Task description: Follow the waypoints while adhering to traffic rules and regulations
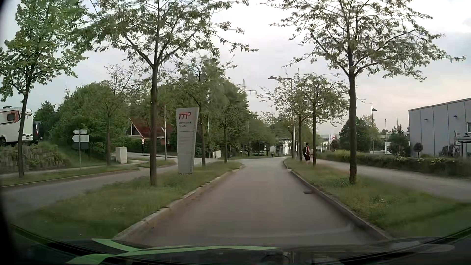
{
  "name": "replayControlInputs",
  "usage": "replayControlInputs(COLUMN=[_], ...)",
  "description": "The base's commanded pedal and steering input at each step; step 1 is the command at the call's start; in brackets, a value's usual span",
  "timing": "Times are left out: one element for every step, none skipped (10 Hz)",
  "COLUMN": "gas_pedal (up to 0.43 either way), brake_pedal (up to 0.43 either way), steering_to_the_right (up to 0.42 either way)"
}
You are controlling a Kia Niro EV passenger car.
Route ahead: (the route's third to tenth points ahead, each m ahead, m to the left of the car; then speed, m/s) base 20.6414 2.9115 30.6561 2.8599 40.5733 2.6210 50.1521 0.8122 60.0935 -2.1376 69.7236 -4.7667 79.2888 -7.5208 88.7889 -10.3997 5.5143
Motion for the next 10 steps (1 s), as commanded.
replayControlInputs(gas_pedal=[0.000,0.000,0.000,0.000,0.000,0.000,0.000,0.028,0.059,0.059], brake_pedal=[0.000,0.000,0.000,0.000,0.000,0.000,0.000,0.000,0.000,0.000], steering_to_the_right=[0.005,0.004,0.005,0.005,0.006,0.009,0.012,0.012,0.011,0.011])
